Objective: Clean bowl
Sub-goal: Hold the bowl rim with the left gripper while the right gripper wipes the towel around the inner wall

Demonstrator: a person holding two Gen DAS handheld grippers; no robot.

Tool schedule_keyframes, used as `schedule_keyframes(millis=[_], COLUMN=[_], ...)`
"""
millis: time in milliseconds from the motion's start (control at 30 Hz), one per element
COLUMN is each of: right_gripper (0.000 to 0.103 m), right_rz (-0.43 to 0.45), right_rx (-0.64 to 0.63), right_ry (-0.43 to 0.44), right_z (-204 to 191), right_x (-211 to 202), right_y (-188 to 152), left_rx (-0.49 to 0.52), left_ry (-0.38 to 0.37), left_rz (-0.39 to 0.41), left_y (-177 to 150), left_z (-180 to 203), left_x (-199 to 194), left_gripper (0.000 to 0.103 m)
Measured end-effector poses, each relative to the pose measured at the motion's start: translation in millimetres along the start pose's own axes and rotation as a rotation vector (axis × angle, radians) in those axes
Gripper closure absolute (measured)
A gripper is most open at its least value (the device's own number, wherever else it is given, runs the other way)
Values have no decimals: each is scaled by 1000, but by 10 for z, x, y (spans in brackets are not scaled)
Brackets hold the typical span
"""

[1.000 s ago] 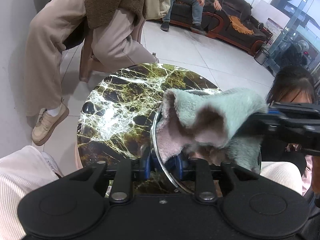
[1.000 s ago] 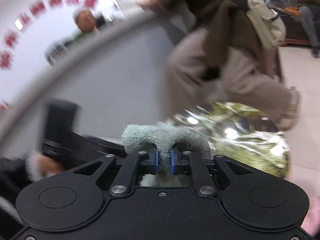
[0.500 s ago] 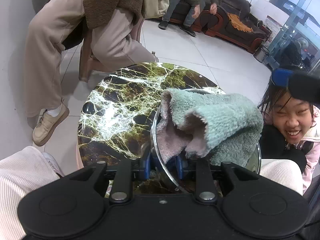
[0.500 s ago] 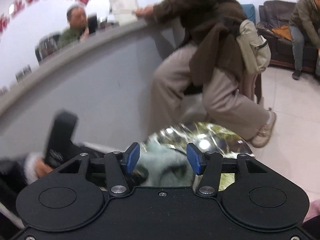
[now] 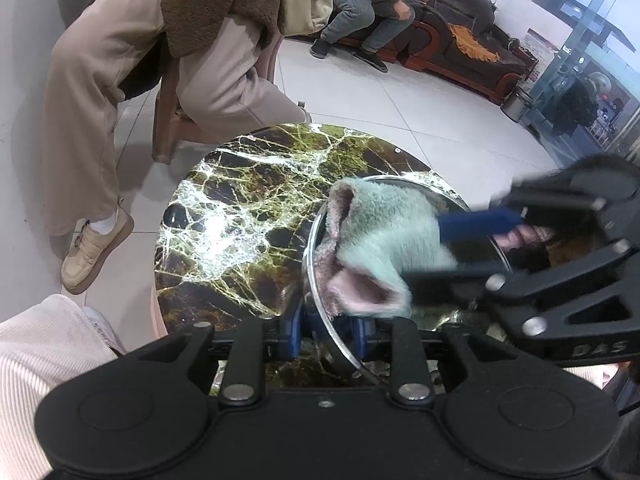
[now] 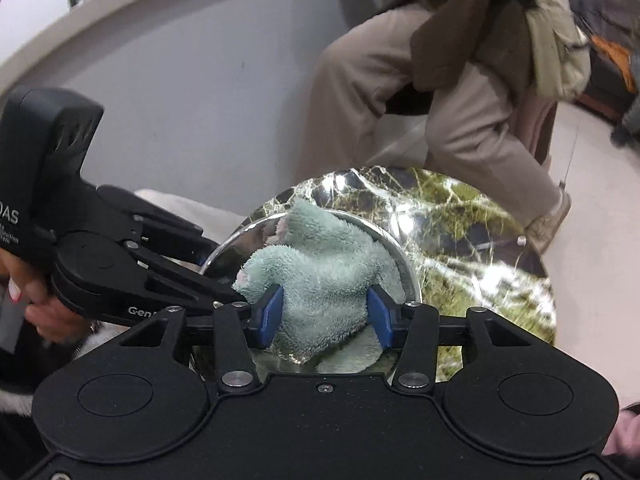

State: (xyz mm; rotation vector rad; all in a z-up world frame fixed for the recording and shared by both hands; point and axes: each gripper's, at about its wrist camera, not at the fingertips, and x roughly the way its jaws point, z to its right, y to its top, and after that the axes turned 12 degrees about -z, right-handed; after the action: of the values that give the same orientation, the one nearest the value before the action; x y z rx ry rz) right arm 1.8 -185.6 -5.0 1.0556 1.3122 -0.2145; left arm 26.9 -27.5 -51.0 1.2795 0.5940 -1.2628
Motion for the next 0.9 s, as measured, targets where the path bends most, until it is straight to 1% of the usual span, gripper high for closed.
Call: schedule_keyframes(millis=[33, 100, 233, 333, 400, 433, 533, 600, 700, 833, 900], right_gripper=[58, 59, 61, 63, 62, 61, 61, 61, 63, 62, 61], right_rz=[-1, -37, -112, -164, -221, -233, -239, -235, -222, -259, -293], right_rx=[-18, -75, -110, -162, -250, -271, -397, -442, -522, -581, -583], right_ry=[-3, -53, -39, -49, -50, -46, -32, -48, -96, -125, -98], right_z=[-25, -58, -7, -30, -87, -105, -174, -207, -266, -316, -318], right_x=[-7, 71, 188, 210, 202, 177, 172, 225, 282, 265, 204], right_y=[23, 102, 118, 92, 57, 49, 55, 120, 197, 119, 72], left_rx=[1, 5, -3, -18, -19, -15, 13, 21, 30, 29, 28], left_ry=[1, 3, 8, 7, -2, -6, -15, -18, -22, -27, -29], left_rz=[0, 1, 13, 17, 15, 14, 10, 4, -6, -10, -12], left_y=[2, 1, -27, -27, -21, -19, -7, 7, 34, 44, 49], left_z=[3, 8, 20, 18, 0, -8, -19, -24, -33, -36, -37], left_x=[2, 3, 5, 7, 6, 5, 3, 5, 8, 15, 19], left_gripper=[80, 80, 81, 81, 82, 82, 82, 82, 82, 83, 83])
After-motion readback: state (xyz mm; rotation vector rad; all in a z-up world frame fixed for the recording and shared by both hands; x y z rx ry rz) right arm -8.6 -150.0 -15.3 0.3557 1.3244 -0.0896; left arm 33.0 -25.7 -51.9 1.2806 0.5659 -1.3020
